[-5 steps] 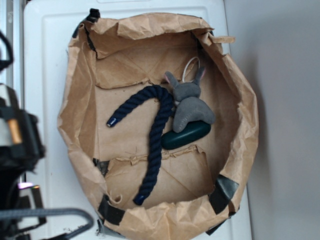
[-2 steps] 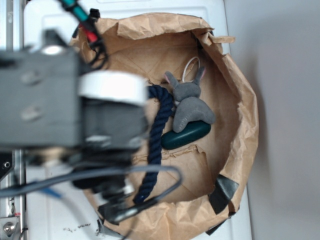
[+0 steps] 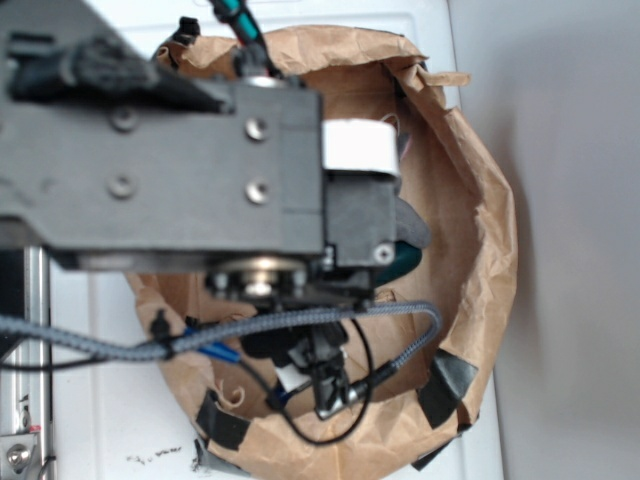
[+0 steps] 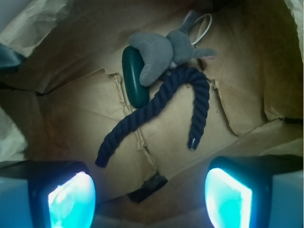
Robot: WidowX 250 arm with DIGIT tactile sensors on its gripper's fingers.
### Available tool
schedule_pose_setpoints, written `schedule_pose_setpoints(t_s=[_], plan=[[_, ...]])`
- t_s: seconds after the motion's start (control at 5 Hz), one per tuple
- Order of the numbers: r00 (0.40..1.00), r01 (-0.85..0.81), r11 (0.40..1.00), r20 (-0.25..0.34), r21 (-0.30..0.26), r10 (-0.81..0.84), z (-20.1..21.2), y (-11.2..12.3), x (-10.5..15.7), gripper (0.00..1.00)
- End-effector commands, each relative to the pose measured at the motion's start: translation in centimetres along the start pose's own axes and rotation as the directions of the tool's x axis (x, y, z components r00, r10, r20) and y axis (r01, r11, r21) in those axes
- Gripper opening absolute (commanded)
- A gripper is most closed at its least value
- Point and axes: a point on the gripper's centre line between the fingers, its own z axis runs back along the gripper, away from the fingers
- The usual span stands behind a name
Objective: Grab the blue rope.
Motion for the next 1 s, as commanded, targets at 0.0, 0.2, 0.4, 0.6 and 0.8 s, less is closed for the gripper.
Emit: schedule_pose_setpoints(t_s=[0.0, 0.2, 0.4, 0.6, 0.8], plan=[[0.998, 0.006, 0.999, 0.058, -0.041, -0.004, 1.8, -0.4, 0.5, 1.0], [0.998, 0.006, 0.999, 0.058, -0.041, -0.004, 1.8, -0.4, 0.5, 1.0], [0.995, -0.054, 0.997, 0.077, -0.059, 0.059, 0.1, 0.1, 2.3, 1.0], [0.986, -0.129, 0.988, 0.091, -0.089, 0.137, -1.5, 0.1, 4.1, 1.0], [0.959, -0.27, 0.956, 0.054, -0.111, 0.277, -3.6, 0.4, 4.7, 1.0]])
